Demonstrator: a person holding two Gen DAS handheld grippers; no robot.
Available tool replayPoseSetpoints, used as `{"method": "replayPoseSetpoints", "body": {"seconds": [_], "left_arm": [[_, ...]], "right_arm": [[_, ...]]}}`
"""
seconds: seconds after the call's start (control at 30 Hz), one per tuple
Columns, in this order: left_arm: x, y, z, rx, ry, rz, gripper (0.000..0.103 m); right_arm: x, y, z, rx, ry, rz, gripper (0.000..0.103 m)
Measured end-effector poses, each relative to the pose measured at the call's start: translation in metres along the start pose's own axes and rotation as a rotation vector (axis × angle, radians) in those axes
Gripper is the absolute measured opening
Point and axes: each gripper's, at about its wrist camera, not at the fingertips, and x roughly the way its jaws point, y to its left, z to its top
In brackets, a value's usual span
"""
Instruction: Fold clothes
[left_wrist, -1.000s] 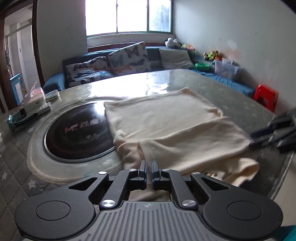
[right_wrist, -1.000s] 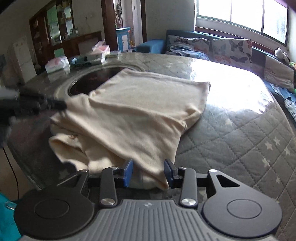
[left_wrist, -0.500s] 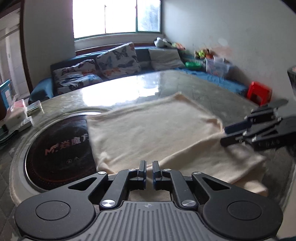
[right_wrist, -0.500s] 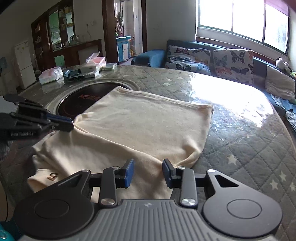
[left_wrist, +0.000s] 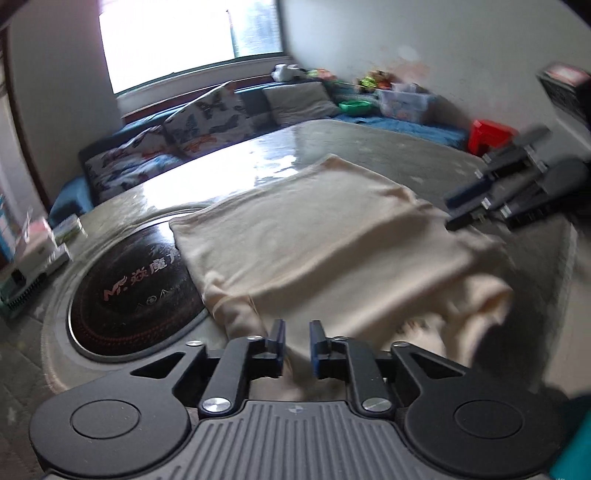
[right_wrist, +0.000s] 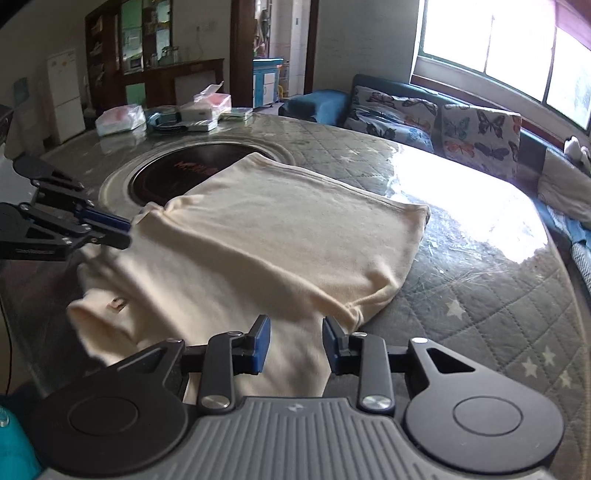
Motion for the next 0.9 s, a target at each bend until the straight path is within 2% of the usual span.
{"method": "replayPoseSetpoints", "body": {"seconds": [0.07, 0.17, 0.33, 0.47, 0.57, 0.63, 0.7, 0.9], "left_arm": [[-0.012, -0.010, -0.007, 0.065, -0.008, -0.012, 0.034], [-0.020, -0.025, -0.018, 0.154, -0.020, -0.031, 0.035], [-0.010, -0.047, -0.025, 0.227, -0.028, -0.027, 0.035], [0.002, -0.058, -0.023, 0.247, -0.060, -0.027, 0.035], [0.010, -0.061, -0.022, 0.248, -0.071, -0.024, 0.033], [0.011, -0.059, -0.019, 0.235, -0.085, -0.023, 0.018], [0.011, -0.054, -0.014, 0.210, -0.100, -0.024, 0.013], [0.017, -0.029, 0.011, 0.091, -0.127, -0.036, 0.011]], "right_arm": [[-0.008, 0.004, -0.003, -0.020, 0.003, -0.002, 0.031], [-0.019, 0.008, -0.009, -0.050, 0.011, -0.009, 0.035], [-0.029, 0.017, -0.018, -0.095, 0.037, -0.014, 0.040], [-0.033, 0.027, -0.025, -0.150, 0.052, -0.012, 0.045], [-0.036, 0.036, -0.028, -0.207, 0.054, -0.007, 0.052], [-0.036, 0.044, -0.032, -0.256, 0.058, 0.008, 0.053], [-0.035, 0.052, -0.034, -0.298, 0.054, 0.019, 0.053], [-0.019, 0.060, -0.029, -0.341, 0.025, 0.050, 0.053]]}}
